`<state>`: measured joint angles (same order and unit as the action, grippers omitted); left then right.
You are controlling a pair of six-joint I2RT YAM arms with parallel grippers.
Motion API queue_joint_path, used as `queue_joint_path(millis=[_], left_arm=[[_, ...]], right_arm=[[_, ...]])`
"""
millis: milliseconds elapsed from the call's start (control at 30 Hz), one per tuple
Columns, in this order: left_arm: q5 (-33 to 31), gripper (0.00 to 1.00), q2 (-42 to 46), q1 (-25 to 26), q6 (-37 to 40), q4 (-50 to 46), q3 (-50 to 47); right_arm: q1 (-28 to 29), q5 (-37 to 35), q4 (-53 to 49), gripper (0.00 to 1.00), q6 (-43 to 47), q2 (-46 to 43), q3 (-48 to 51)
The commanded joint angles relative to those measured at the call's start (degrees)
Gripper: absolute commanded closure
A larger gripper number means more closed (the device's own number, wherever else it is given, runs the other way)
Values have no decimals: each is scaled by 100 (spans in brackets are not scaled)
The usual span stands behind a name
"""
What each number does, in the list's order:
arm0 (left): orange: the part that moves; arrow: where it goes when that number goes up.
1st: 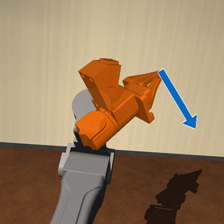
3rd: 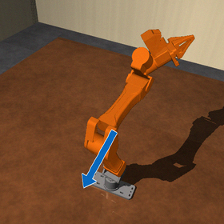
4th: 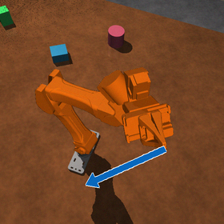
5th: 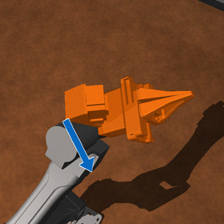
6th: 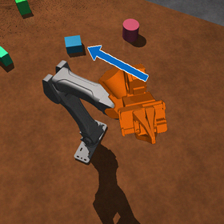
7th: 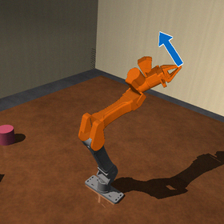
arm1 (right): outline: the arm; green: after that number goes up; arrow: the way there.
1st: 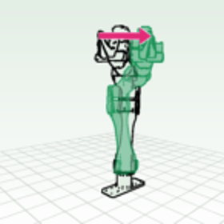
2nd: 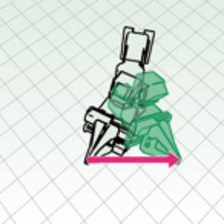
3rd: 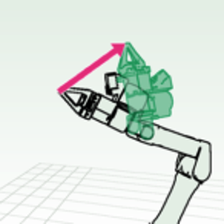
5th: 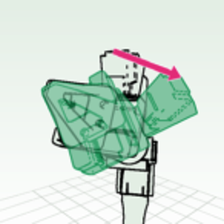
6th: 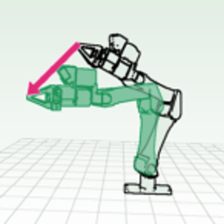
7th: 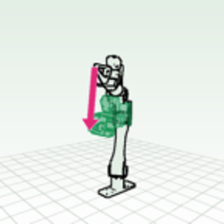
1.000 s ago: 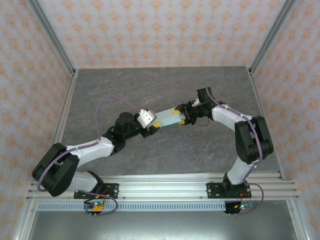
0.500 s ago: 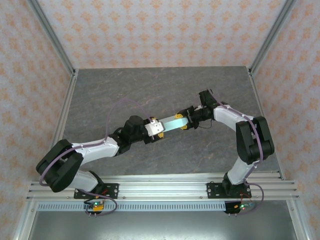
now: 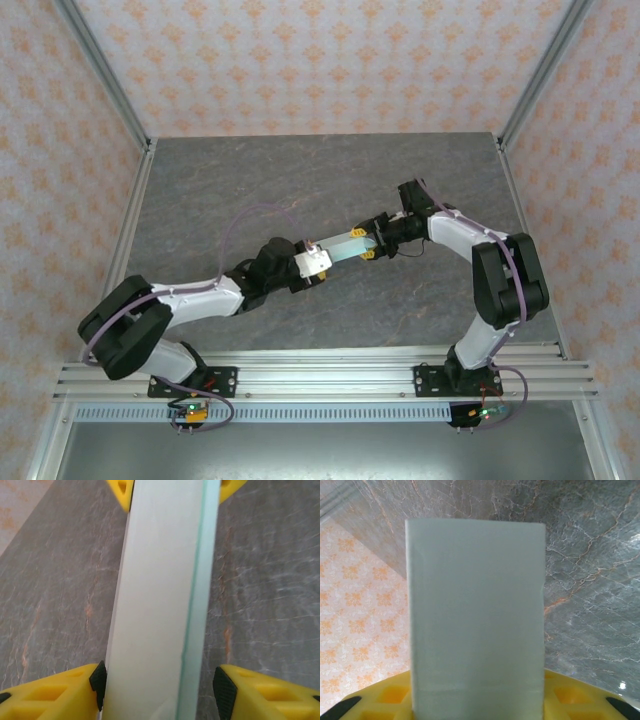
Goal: Fold the paper box
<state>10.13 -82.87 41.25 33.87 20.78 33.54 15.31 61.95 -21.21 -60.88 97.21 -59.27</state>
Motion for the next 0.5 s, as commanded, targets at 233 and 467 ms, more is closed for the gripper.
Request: queue_joint_path(millis=[233, 467], left_arm=[[-181, 47, -454, 23, 454, -264, 471], [-244, 41, -587, 21, 729, -389, 609]], right_arm=[[-48, 158, -116, 61, -846, -310, 225], [-45, 119, 534, 61, -1437, -379, 454]])
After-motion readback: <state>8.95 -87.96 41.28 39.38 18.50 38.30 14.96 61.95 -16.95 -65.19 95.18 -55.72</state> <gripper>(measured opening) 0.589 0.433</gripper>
